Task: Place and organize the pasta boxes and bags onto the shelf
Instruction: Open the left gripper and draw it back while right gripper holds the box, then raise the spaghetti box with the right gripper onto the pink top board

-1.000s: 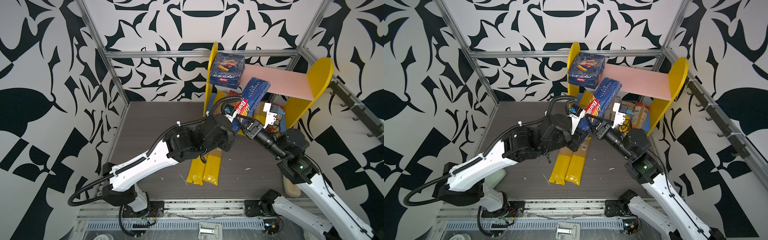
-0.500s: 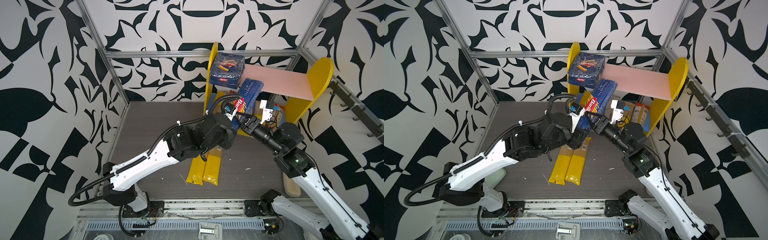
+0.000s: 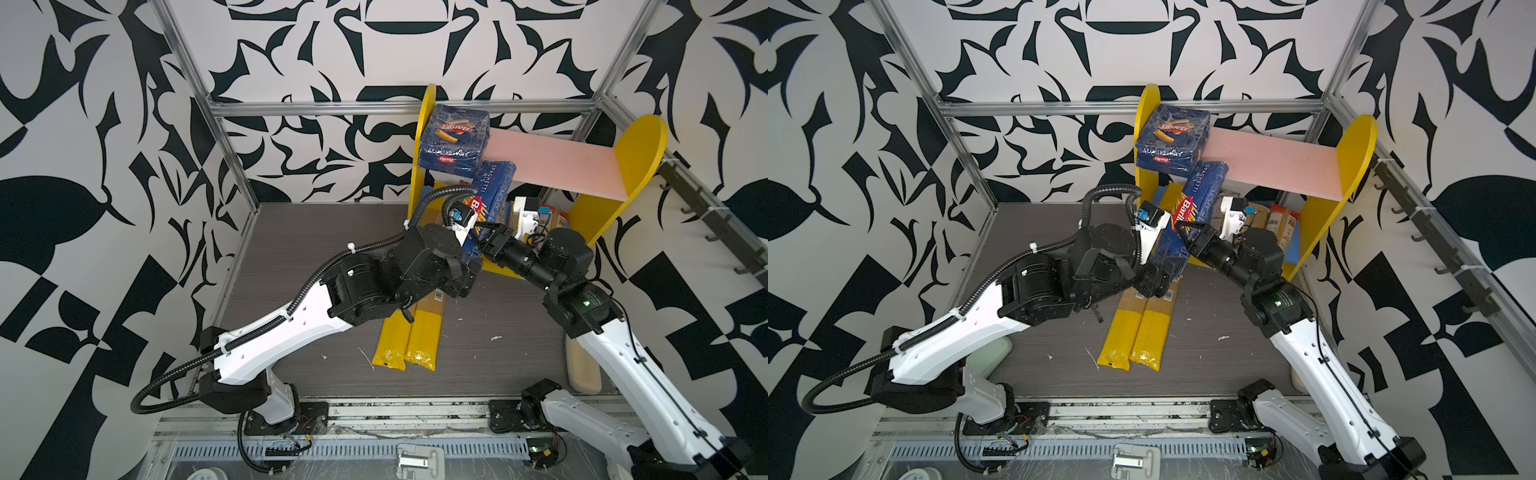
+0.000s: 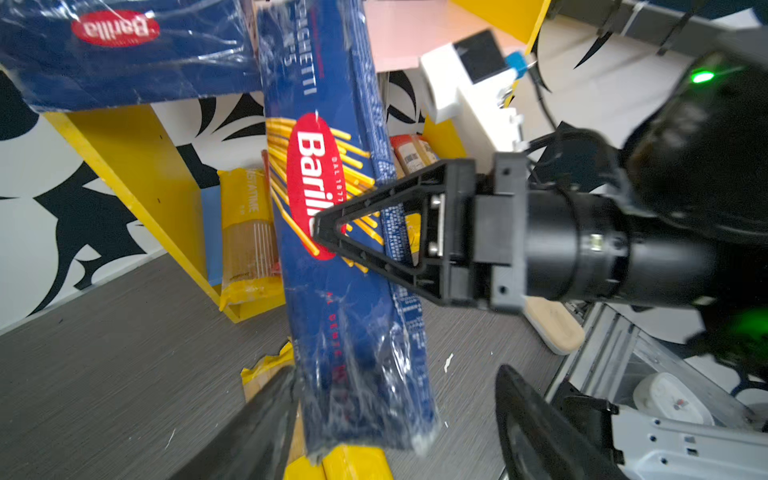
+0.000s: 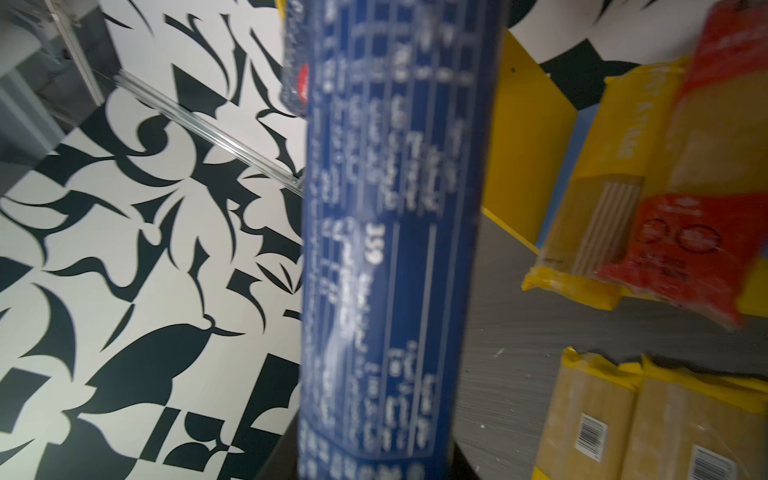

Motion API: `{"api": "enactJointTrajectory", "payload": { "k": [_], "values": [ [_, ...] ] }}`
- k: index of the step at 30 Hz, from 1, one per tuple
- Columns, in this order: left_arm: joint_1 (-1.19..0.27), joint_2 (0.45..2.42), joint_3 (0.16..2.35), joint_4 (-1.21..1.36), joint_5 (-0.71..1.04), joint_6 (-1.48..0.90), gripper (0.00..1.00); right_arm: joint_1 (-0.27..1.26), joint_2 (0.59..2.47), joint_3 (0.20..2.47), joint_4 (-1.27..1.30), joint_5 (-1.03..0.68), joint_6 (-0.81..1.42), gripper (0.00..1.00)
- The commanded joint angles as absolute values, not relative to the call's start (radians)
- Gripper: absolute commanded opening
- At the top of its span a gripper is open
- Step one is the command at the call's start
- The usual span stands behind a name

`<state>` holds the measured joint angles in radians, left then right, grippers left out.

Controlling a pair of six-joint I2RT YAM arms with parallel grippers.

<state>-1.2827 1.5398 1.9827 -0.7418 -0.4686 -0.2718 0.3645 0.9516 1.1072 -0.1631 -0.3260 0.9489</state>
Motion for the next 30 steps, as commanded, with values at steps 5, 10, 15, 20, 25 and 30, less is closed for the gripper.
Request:
{"api": "enactJointTrajectory", "payload": {
  "k": [5,10,15,20,25,30],
  "values": [
    [-1.285,1.359,1.891,-0.659,-0.533,-0.261,0.75,0.288,0.928,1.324,-0.099,-0.381,0.875,0.00],
    [-1.286,1.282,1.825,-0.647,-0.560,-0.268,0.75,0.266,0.930,1.359,-0.113,-0.381,0.866,0.00],
    [-1.285,1.231,1.792,-0.672,-0.589,-0.272,0.78,0.247,0.942,1.449,-0.188,-0.351,0.801,0.00],
    [-1.286,1.206,1.759,-0.679,-0.602,-0.269,0.83,0.241,0.987,1.589,-0.280,-0.293,0.700,0.00],
    [-1.286,1.182,1.736,-0.670,-0.609,-0.266,0.83,0.232,1.080,1.740,-0.335,-0.247,0.637,0.00],
    [-1.286,1.167,1.721,-0.667,-0.615,-0.261,0.83,0.194,1.204,1.876,-0.358,-0.246,0.609,0.00]
  ]
}}
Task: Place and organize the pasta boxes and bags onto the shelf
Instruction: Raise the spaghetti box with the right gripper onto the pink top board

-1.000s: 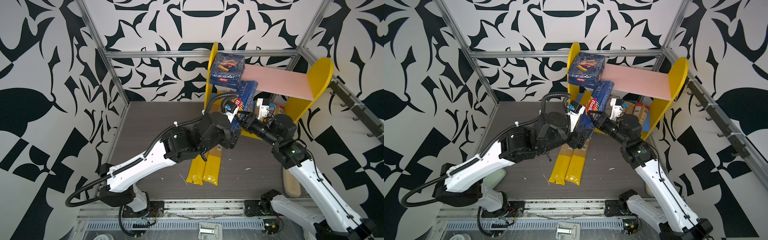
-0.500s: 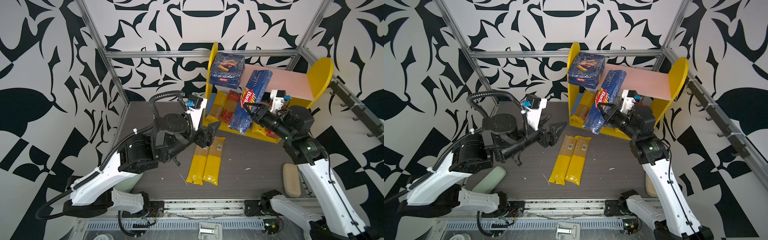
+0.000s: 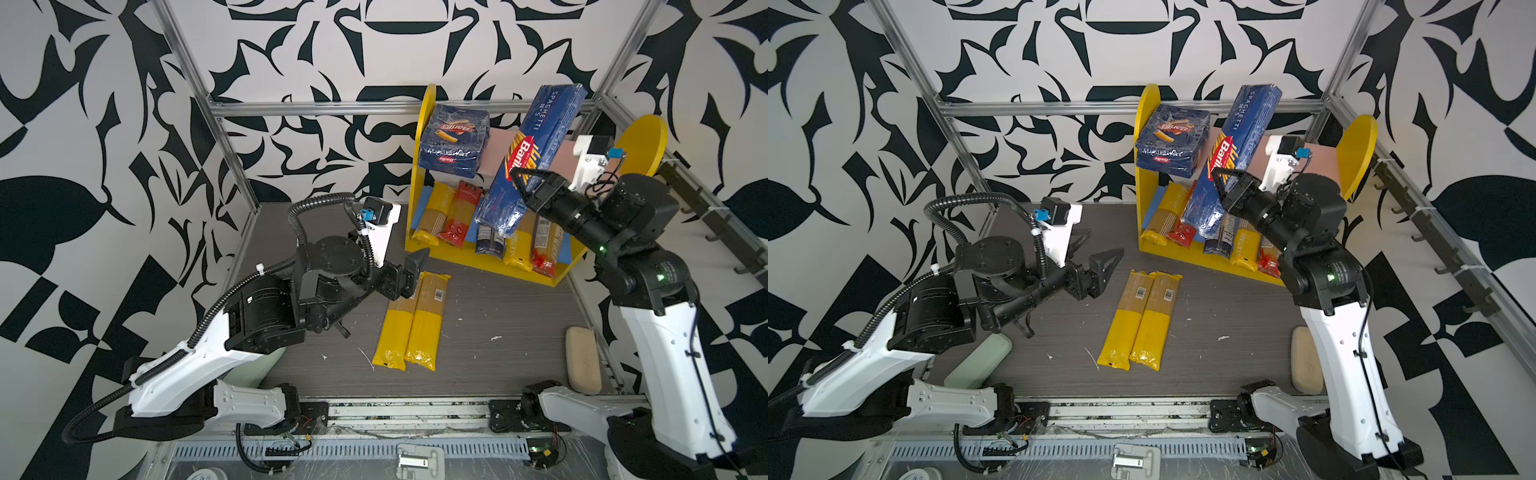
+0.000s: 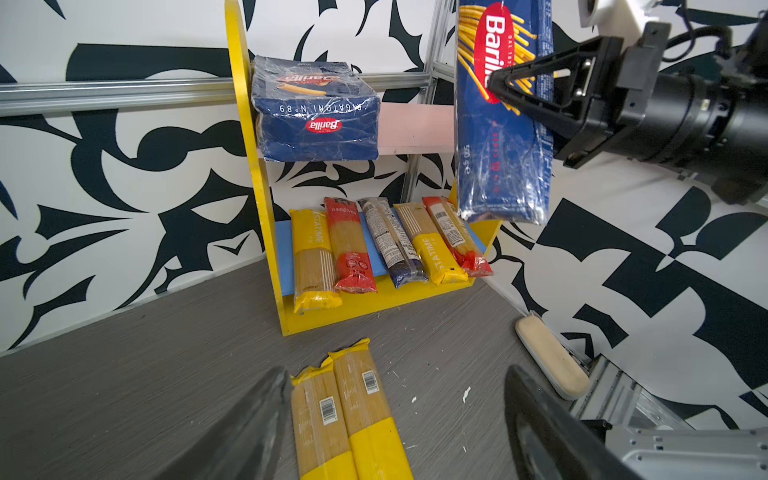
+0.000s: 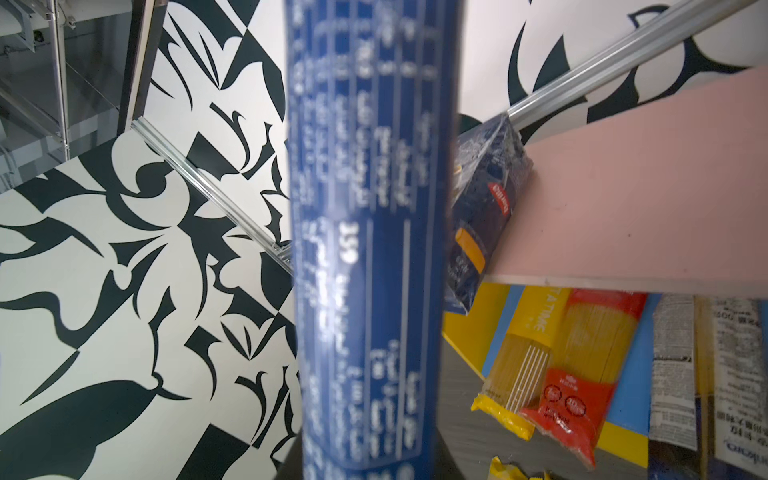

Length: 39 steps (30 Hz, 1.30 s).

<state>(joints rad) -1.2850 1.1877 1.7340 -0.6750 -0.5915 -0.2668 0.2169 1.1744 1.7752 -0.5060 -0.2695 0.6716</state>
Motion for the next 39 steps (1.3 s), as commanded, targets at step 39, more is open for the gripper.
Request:
{"api": "enactJointTrajectory", "payload": {
  "k": [39],
  "values": [
    [-1.245,1.200,1.715,-0.656,-0.636,-0.231,0.88,-0.166,1.714,2.197,-0.294,-0.762,1.010,0.00]
  ]
}}
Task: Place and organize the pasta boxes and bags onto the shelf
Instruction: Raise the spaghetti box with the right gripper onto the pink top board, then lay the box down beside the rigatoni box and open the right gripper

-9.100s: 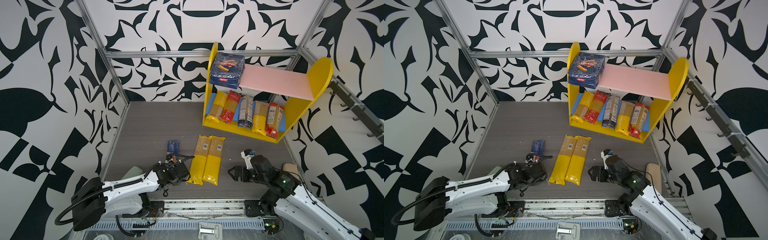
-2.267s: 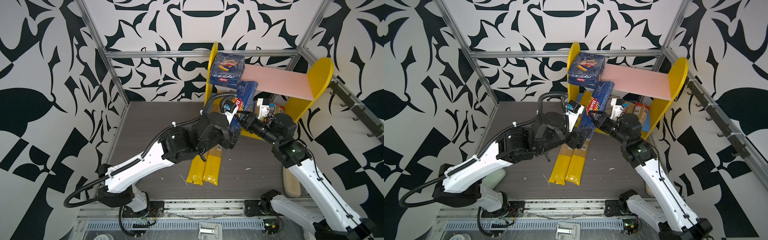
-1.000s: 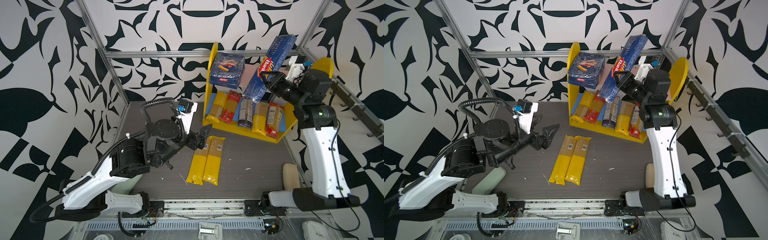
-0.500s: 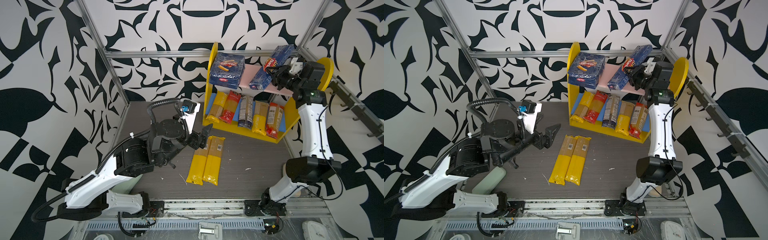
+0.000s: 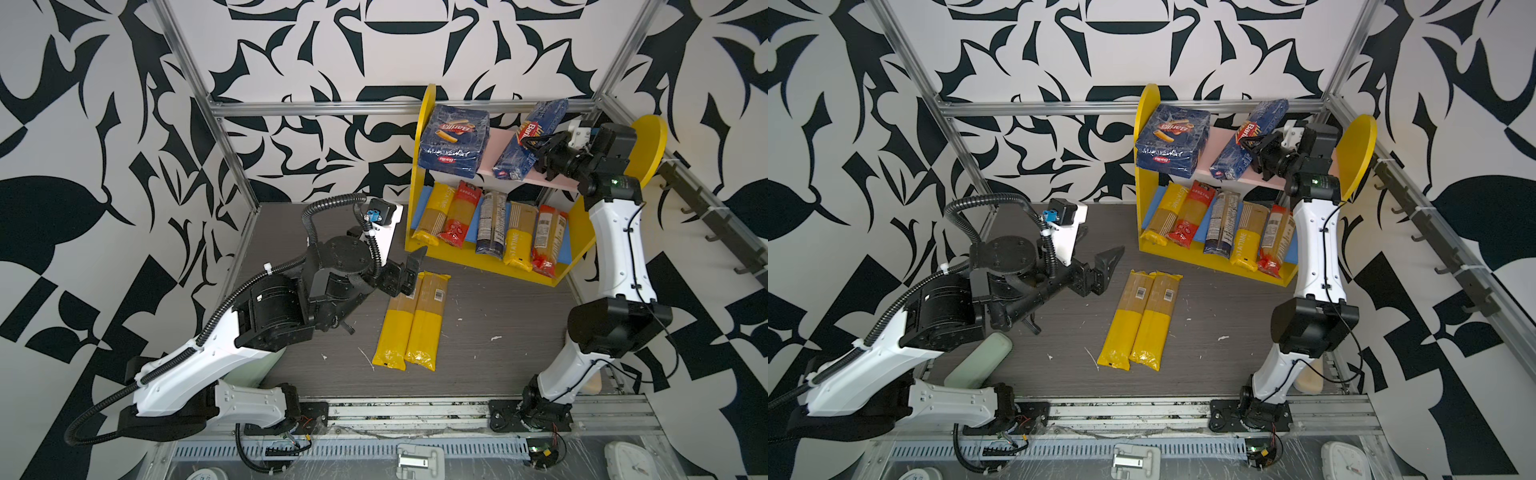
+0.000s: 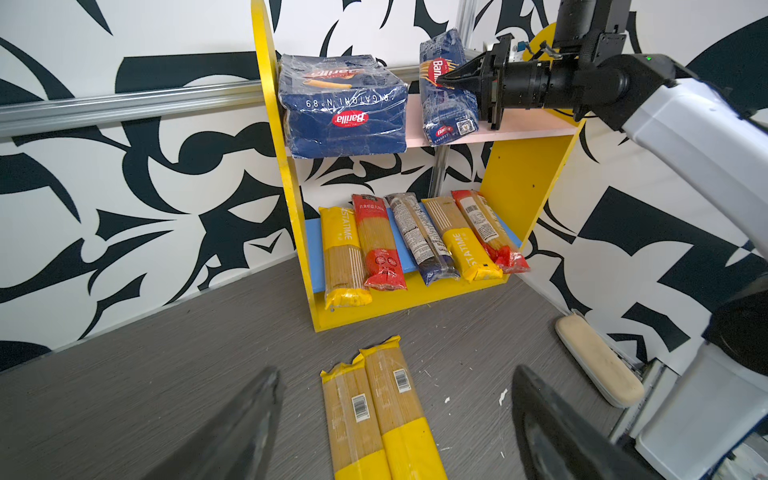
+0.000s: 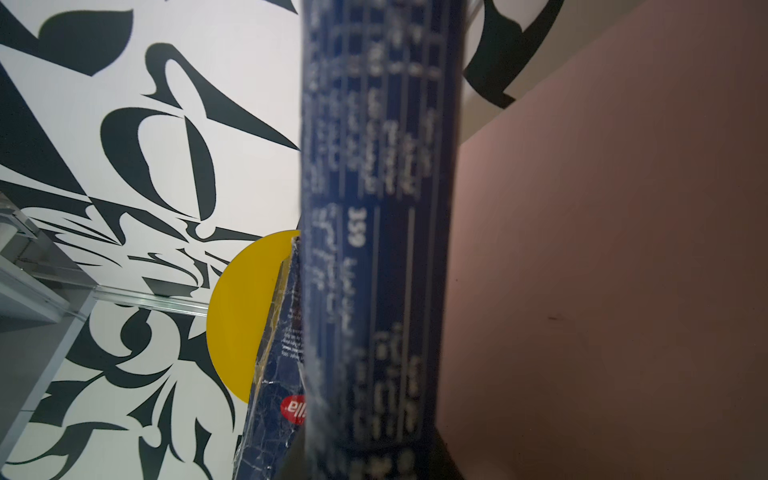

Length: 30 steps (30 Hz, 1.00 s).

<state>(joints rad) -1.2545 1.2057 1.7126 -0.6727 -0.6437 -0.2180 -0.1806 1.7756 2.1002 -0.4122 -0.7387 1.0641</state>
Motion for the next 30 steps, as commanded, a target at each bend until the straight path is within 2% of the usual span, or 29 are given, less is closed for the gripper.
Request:
{"api": "enactJointTrajectory", "payload": {
  "k": [1,7,10,16,18,19,21,25,27,30],
  "values": [
    [-1.243,1.202,1.714,-0.655,-0.632,-0.230,0.88,-0.161,1.720,2.208,-0.310,-0.764,1.003,0.00],
    [-1.226,1.209,1.710,-0.653,-0.608,-0.236,0.89,-0.127,1.758,2.251,-0.395,-0.760,0.969,0.01],
    [-1.220,1.206,1.704,-0.653,-0.598,-0.239,0.89,-0.109,1.772,2.261,-0.424,-0.753,0.947,0.09],
    [-1.210,1.191,1.689,-0.651,-0.591,-0.246,0.91,-0.107,1.795,2.328,-0.499,-0.742,0.912,0.40],
    [-1.208,1.188,1.686,-0.652,-0.585,-0.247,0.92,-0.116,1.813,2.382,-0.548,-0.737,0.894,0.60],
    [-1.207,1.189,1.686,-0.651,-0.583,-0.247,0.92,-0.124,1.825,2.418,-0.581,-0.738,0.881,0.66],
    [-1.204,1.188,1.686,-0.655,-0.577,-0.245,0.92,-0.139,1.870,2.525,-0.680,-0.739,0.849,0.83],
    [-1.196,1.188,1.689,-0.656,-0.564,-0.241,0.93,-0.173,1.967,2.764,-0.861,-0.735,0.818,0.90],
    [-1.196,1.191,1.696,-0.657,-0.555,-0.240,0.93,-0.193,1.989,2.801,-0.908,-0.740,0.812,0.93],
    [-1.195,1.192,1.697,-0.658,-0.549,-0.242,0.93,-0.205,1.952,2.736,-0.923,-0.729,0.788,0.96]
  ]
}}
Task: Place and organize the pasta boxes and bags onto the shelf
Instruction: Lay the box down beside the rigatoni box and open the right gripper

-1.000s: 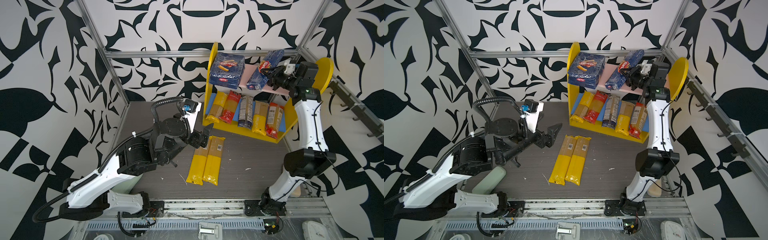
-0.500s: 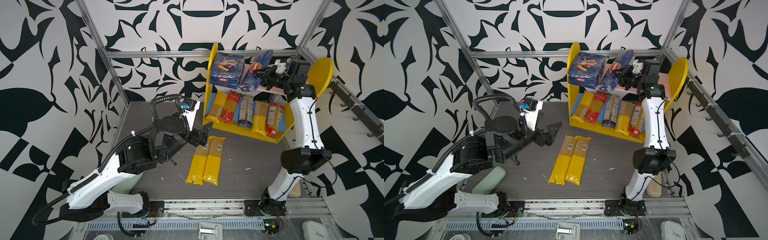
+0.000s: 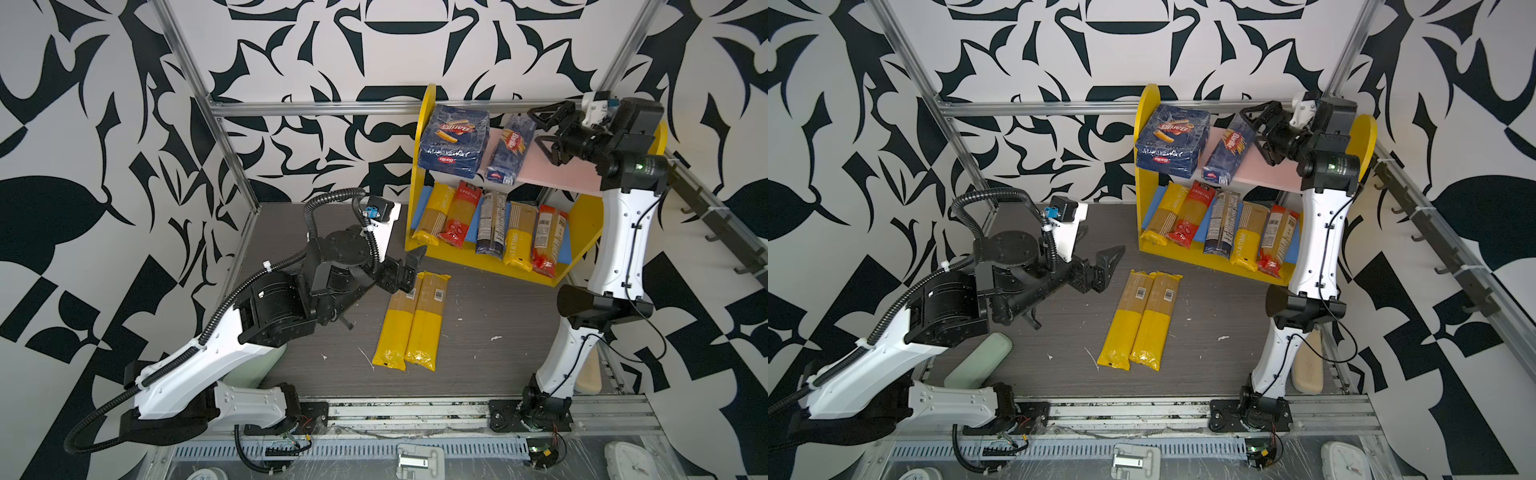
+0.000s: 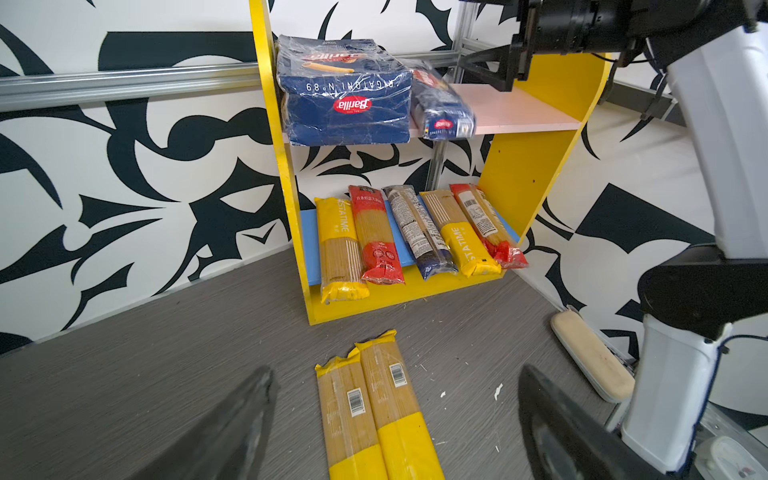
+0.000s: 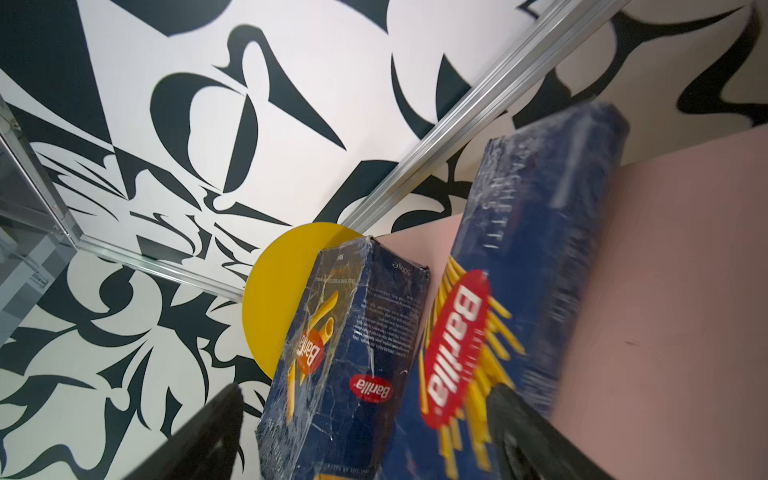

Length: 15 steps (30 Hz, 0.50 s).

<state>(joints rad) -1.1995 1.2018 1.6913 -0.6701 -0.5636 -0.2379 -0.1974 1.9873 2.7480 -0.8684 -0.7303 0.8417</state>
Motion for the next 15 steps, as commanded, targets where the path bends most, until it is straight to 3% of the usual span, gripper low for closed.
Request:
{"api": "enactJointTrajectory", "payload": {
  "k": [1,15],
  "values": [
    [-1.195,1.192,1.694,-0.659,-0.547,-0.242,0.93,-0.205,1.933,2.703,-0.921,-0.721,0.775,0.97],
    [-1.195,1.170,1.667,-0.656,-0.532,-0.272,0.92,-0.183,1.826,2.513,-0.966,-0.600,0.669,0.97]
  ]
}}
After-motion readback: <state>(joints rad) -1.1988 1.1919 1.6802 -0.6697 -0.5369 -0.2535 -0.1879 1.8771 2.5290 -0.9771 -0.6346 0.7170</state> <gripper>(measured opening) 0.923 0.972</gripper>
